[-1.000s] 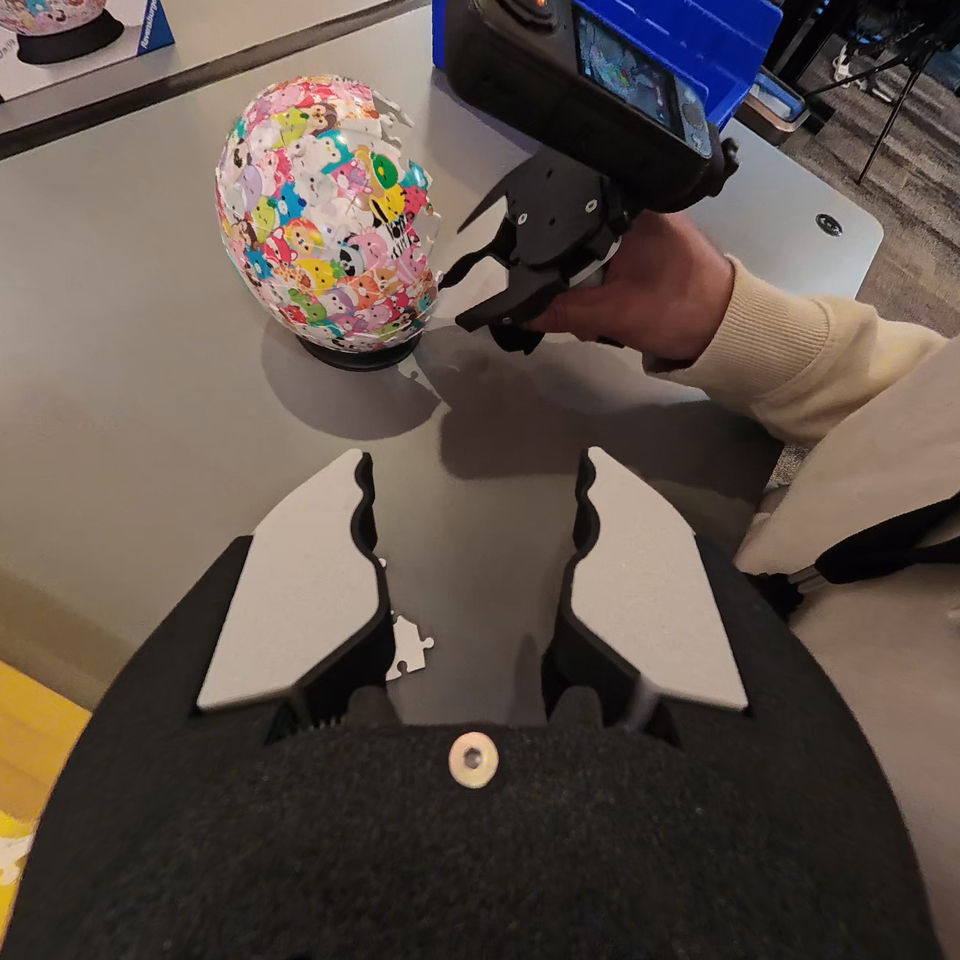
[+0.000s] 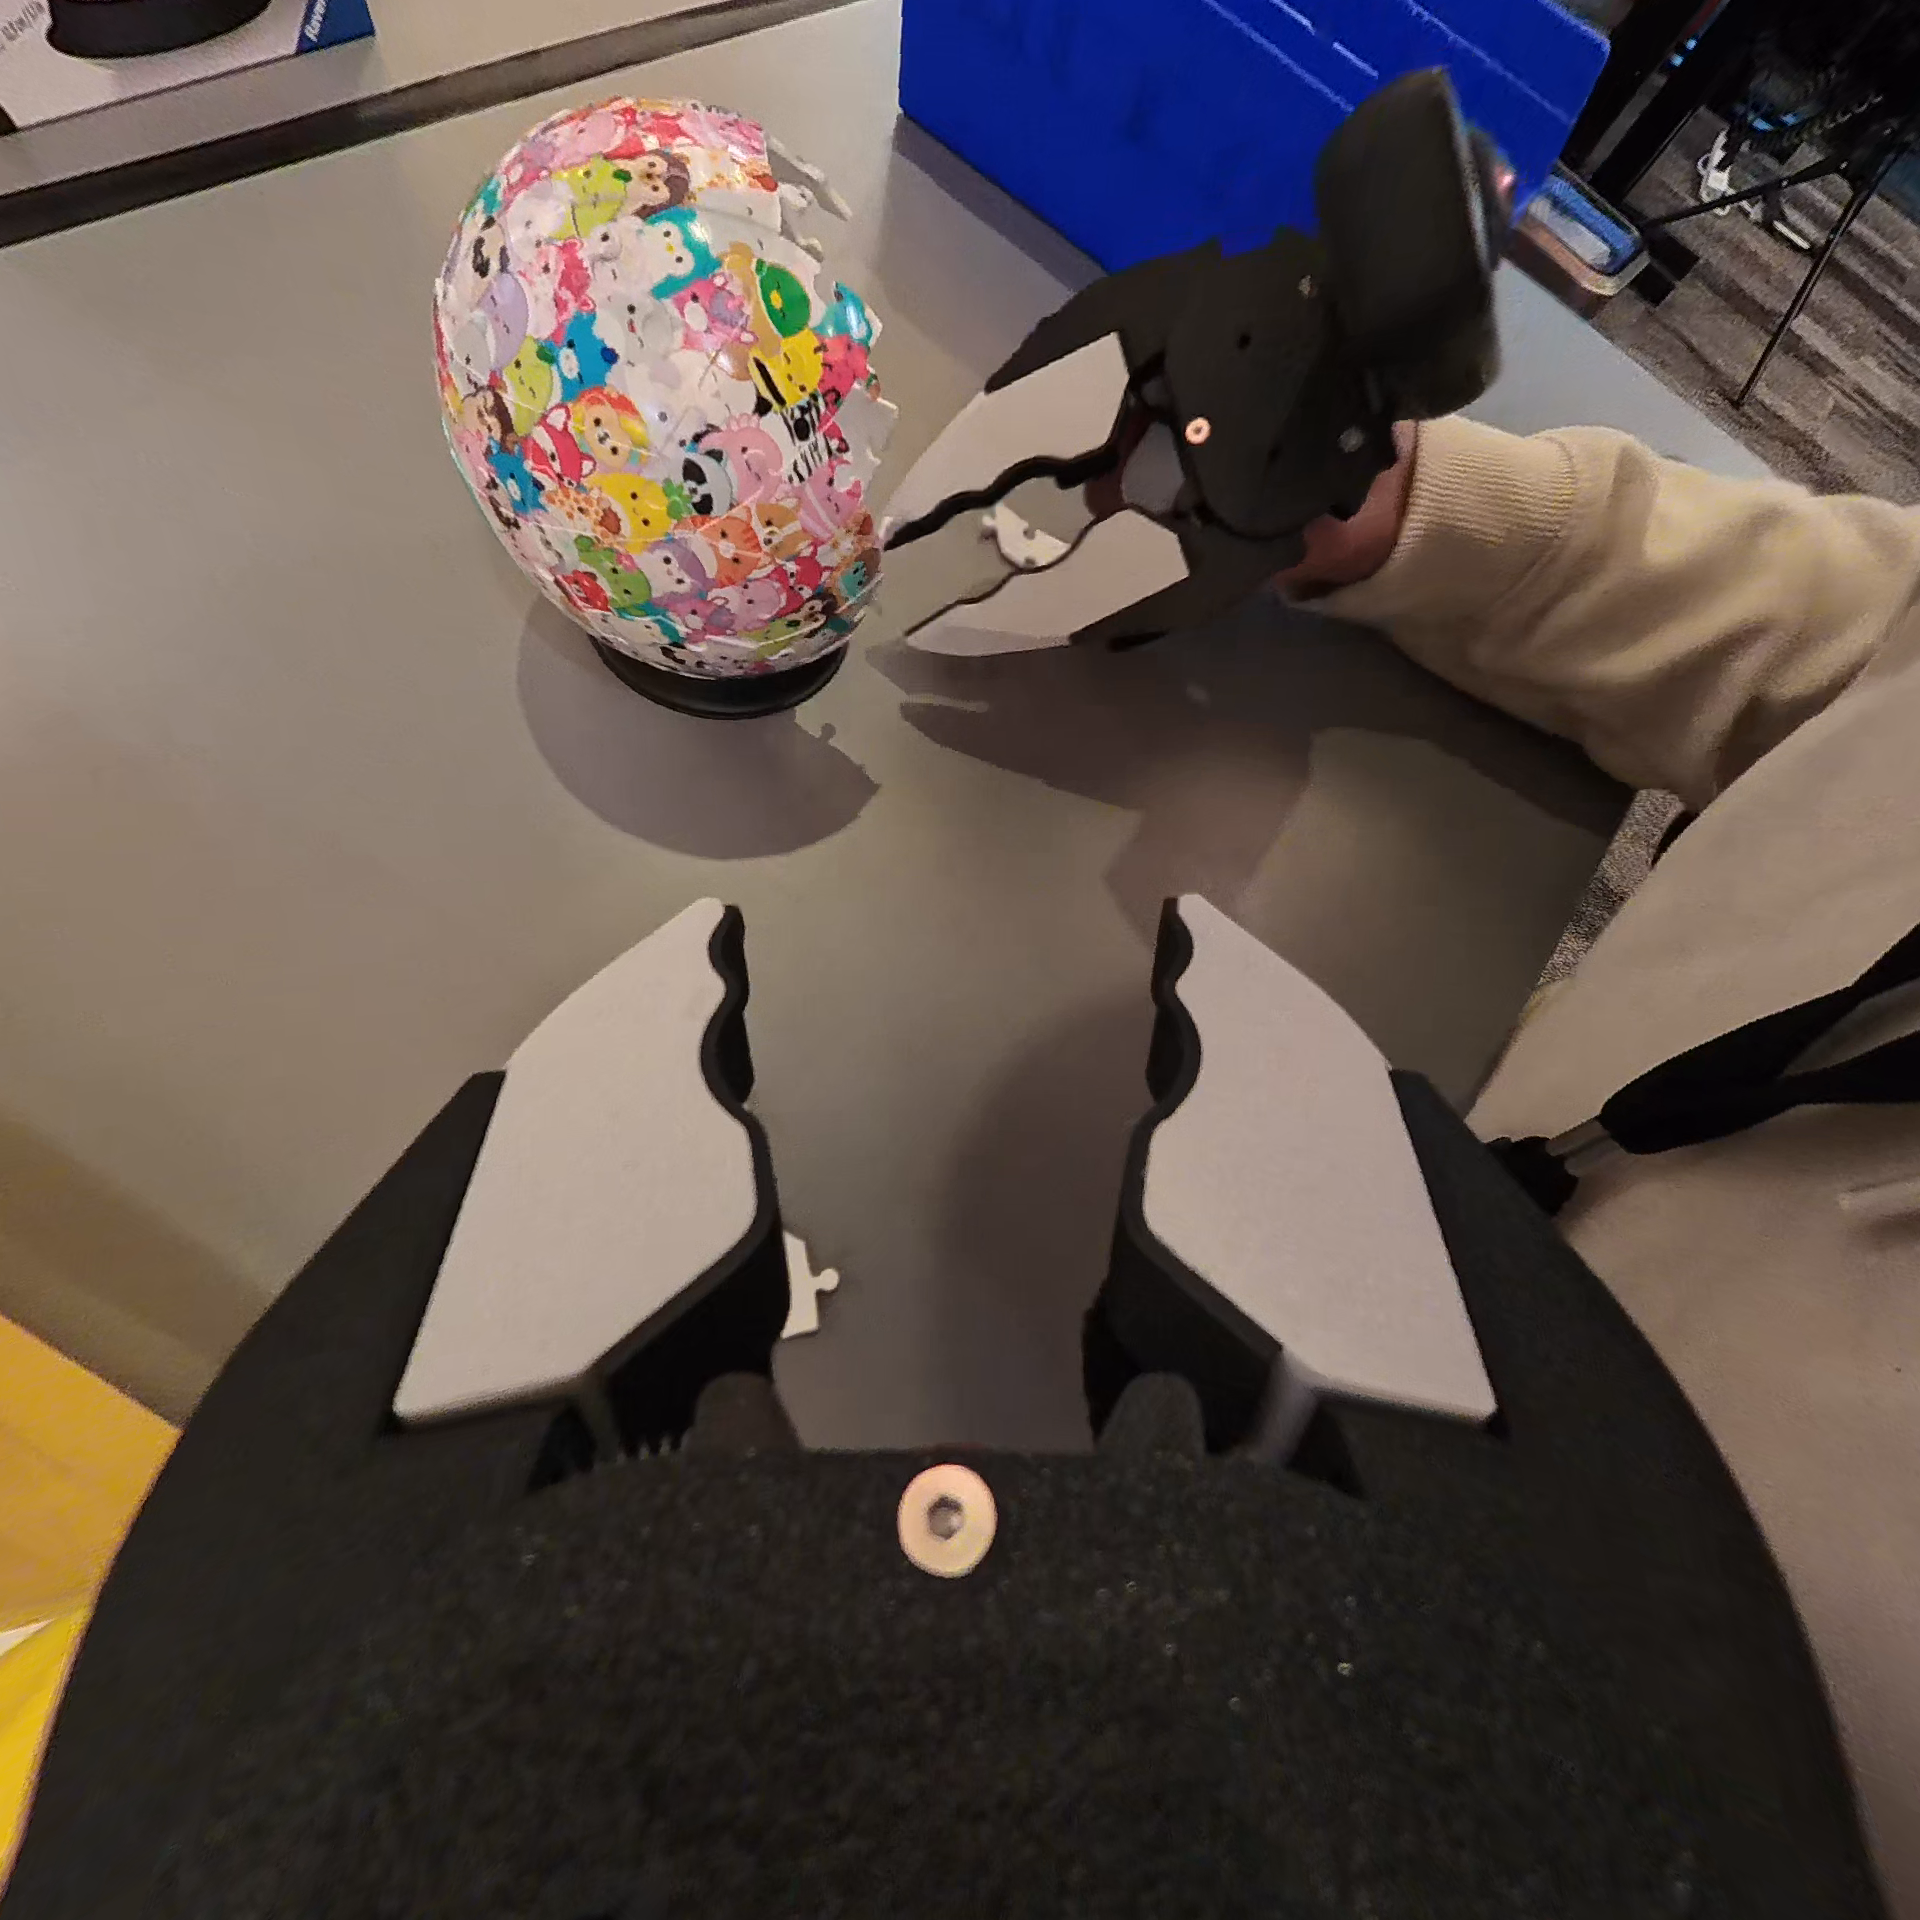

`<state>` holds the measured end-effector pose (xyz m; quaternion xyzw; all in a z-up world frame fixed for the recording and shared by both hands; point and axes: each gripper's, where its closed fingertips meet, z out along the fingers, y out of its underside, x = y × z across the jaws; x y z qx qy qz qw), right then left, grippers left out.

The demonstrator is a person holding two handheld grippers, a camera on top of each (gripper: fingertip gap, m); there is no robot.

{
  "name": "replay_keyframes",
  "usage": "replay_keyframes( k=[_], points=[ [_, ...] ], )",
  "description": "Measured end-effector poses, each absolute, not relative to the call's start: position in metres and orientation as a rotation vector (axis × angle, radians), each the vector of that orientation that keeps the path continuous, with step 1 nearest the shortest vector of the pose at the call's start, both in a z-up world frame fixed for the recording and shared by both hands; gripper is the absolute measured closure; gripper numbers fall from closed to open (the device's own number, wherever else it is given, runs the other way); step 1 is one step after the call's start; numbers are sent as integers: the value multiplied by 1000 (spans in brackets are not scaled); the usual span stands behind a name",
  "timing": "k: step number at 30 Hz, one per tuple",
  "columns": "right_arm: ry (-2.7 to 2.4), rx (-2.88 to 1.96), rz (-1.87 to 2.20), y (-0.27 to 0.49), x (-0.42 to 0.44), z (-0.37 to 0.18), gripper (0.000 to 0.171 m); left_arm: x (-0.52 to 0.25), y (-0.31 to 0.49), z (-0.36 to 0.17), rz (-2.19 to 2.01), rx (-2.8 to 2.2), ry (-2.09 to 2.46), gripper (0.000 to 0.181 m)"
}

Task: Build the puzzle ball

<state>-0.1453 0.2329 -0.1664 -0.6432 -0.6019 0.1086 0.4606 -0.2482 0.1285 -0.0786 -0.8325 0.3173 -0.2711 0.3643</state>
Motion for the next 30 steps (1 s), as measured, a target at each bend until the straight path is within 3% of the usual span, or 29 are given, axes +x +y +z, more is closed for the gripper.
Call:
replay_keyframes(
  k=[9, 30],
  points=[
    [-1563, -1452, -12, 249, -152, -176, 162, -244, 130, -79, -679, -2142, 799, 107],
    [-1704, -1347, -163, 251, -154, -183, 168, -244, 131, -83, -646, -2158, 840, 107]
  ],
)
